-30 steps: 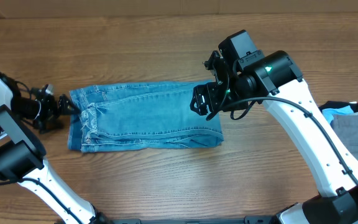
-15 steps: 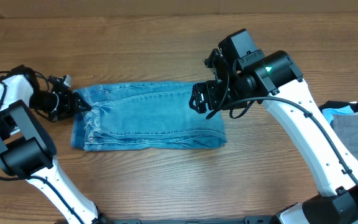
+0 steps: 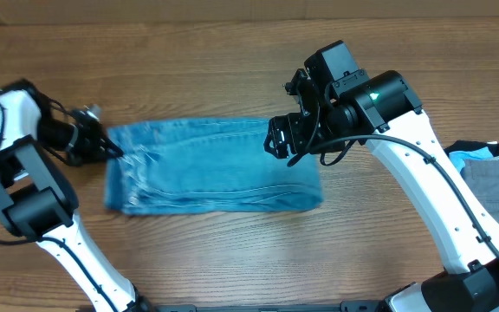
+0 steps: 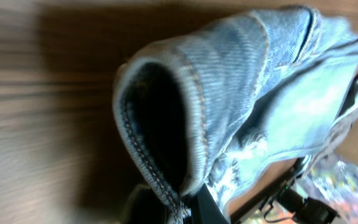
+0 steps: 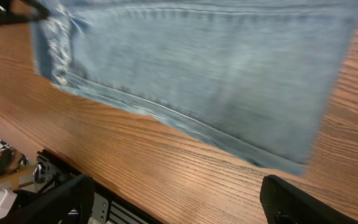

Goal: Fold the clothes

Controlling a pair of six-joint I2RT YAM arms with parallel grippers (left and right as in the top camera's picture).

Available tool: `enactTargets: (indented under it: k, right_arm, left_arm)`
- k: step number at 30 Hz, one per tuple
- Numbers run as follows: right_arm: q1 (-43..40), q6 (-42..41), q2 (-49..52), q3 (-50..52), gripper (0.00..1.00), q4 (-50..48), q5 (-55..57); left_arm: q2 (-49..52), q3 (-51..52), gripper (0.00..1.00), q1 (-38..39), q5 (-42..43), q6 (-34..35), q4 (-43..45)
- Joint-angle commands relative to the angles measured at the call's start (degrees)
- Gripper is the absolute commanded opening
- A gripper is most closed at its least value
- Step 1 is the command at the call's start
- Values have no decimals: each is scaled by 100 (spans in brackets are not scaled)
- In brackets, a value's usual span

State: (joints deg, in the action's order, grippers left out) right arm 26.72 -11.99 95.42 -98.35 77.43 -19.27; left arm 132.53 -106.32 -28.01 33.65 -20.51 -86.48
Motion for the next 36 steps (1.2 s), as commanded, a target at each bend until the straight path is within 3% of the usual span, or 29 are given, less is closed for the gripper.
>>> enactTargets:
  k: [1, 4, 11, 15, 17, 24, 27, 28, 31, 33, 36]
  right_arm:
    - [15, 0, -44, -35, 89, -20, -28]
    - [11, 0, -44, -35, 89, -22, -28]
    - [-74, -4, -44, -35, 89, 2, -22]
    - [-284, -219, -44, -35, 90, 85, 472]
    - [-404, -216, -44, -35, 90, 146, 514]
    - [-979, -164, -42, -35, 92, 293, 535]
    - [-1073, -120, -42, -33, 93, 308, 575]
    - [-1073, -101, -42, -33, 94, 304, 579]
    - [-1071, -105, -37, -33, 94, 299, 579]
    - [-1073, -107, -15, -31, 95, 275, 579]
    - [-1071, -107, -11, -28, 97, 264, 573]
  left_arm:
    - [-850, -1510, 4, -87, -328, 234, -605]
    - [-1255, -2194, 4, 214, -426, 350, -815]
    - [-1467, -2184, 4, 1561, -494, 1027, -876]
    - [-1451, -1692, 9, 2702, -1908, 1910, -492]
    - [-1449, -1375, 13, 3088, -2223, 2350, -225]
    - [-1447, -173, 14, 4352, -1810, 3888, 1051]
    - [-1447, -83, 13, 4616, -1751, 4197, 1222]
    - [-1447, -83, 25, 4739, -1740, 4341, 1261]
    - [-1447, -83, 26, 4920, -1403, 4435, 1377]
    - [-1447, -87, 50, 5018, -1078, 4542, 1528]
    - [-1475, -245, 47, 4931, -984, 4376, 1320]
